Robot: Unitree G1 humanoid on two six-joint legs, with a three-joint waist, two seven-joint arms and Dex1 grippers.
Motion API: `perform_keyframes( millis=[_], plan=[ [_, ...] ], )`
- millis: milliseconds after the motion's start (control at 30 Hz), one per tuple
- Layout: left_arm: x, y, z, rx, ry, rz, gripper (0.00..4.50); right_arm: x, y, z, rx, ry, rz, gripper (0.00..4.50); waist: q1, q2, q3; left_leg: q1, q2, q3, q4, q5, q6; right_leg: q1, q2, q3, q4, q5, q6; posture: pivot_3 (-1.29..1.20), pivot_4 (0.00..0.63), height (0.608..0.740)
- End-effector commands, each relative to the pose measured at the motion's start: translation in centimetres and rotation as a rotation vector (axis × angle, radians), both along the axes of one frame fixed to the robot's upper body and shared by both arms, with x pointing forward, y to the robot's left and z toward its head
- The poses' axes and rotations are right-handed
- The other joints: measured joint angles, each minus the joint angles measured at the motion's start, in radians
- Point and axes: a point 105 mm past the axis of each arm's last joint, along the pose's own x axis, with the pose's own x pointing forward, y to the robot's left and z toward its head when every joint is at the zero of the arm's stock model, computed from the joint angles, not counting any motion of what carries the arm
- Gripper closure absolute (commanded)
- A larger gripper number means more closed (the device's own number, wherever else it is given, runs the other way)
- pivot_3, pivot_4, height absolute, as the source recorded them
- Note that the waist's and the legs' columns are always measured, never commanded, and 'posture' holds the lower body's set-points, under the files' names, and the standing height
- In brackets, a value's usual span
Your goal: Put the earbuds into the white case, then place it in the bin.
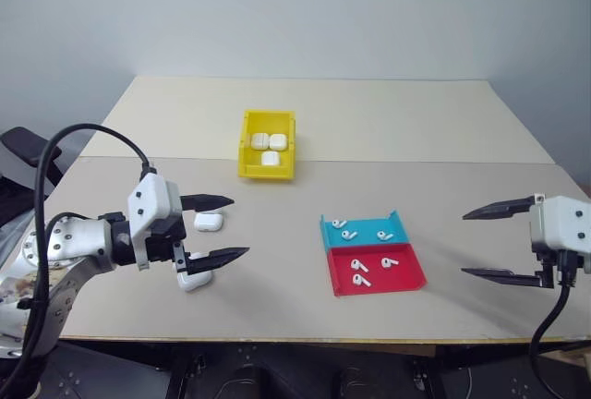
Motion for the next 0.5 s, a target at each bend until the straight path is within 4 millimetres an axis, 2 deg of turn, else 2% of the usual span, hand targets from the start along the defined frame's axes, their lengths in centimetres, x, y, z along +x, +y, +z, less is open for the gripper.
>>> perform_keyframes(
  millis=[33, 367, 500],
  plan=[
    [-0.8, -0.3, 1.3, 0.02, -0.051, -0.04, 0.0, -0.1, 0.2, 1.0, -0.005, -0.047, 0.024, 0.03, 0.0, 0.0, 0.0, 0.0, 0.0, 0.0, 0.0, 0.0, 0.0, 0.0, 0.0, 0.0, 0.0, 0.0, 0.0, 0.0, 0.15, 0.74],
    [-0.6, -0.6, 1.7, 0.042, -0.091, 0.031, 0.0, 0.1, 0.3, 0.8, -0.002, -0.045, 0.029, 0.03, 0.0, 0.0, 0.0, 0.0, 0.0, 0.0, 0.0, 0.0, 0.0, 0.0, 0.0, 0.0, 0.0, 0.0, 0.0, 0.0, 0.15, 0.74],
    [0.8, 0.1, 1.1, 0.15, -0.12, 0.208, 0.0, 0.5, 0.5, 0.8, -0.001, -0.039, 0.022, 0.03, 0.0, 0.0, 0.0, 0.0, 0.0, -0.001, 0.0, 0.0, 0.0, 0.0, 0.0, 0.0, 0.0, 0.0, 0.0, 0.0, 0.15, 0.74]
  ],
)
